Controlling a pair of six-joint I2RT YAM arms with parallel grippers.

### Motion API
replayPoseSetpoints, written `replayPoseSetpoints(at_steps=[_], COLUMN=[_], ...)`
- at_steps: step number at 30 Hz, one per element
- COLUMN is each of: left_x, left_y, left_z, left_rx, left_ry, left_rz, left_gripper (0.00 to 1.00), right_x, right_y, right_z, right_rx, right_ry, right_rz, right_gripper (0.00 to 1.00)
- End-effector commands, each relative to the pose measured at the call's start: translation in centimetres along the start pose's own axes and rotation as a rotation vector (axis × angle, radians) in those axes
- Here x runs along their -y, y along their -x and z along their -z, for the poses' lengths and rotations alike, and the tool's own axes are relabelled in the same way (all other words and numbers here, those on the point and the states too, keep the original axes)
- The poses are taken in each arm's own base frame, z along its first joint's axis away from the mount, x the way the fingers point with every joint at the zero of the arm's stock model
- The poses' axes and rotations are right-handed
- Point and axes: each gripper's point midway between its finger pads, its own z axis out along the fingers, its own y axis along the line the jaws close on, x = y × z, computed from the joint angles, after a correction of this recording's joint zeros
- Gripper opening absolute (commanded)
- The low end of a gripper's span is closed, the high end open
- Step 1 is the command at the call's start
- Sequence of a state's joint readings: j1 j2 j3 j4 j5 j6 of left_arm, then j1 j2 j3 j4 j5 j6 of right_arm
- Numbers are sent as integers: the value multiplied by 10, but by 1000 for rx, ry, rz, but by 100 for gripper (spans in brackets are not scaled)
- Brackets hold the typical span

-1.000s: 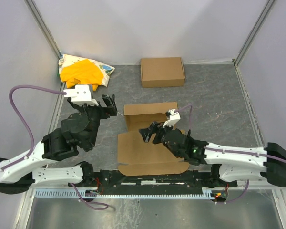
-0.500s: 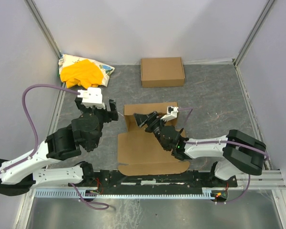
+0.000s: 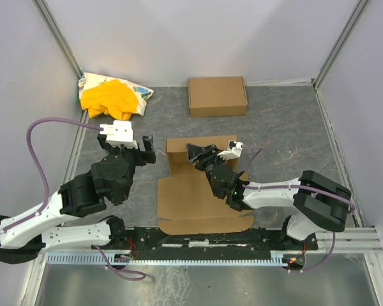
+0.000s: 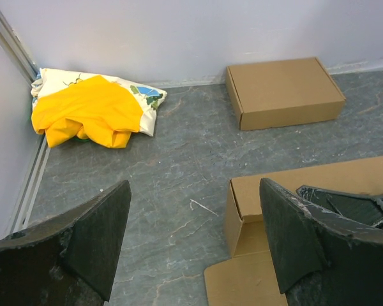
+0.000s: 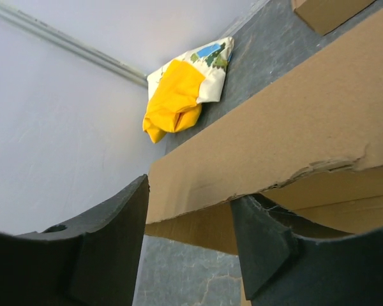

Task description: Fold the paper box

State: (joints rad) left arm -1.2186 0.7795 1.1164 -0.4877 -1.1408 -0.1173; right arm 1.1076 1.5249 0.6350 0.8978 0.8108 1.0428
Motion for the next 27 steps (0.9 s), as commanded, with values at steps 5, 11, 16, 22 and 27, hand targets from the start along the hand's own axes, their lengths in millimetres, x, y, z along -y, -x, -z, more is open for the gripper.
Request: replayPoseSetpoints(at_steps=[5,11,16,22,27], left_x=[0,-1,-5,-12,-14], left_y=[0,-2,1,8,14], left_z=[-2,-1,1,4,6], left_rx=[14,13,15,5,-9], left_ry=[-2,1,0,13,22], left_rz=[-14,-21,-11,4,14], left_gripper=[88,88,88,88,88], right_x=[7,-13,-50,-79,-80], right_y=[20,29,44,37,48], right_z=[-13,-14,-13,3,25], right_rx=[132,116,9,-410,-733], right_ry=[-61,-21,-20,34,-27], right_rz=[-48,65,365,997,1297], right_gripper=[38,1,1,1,3])
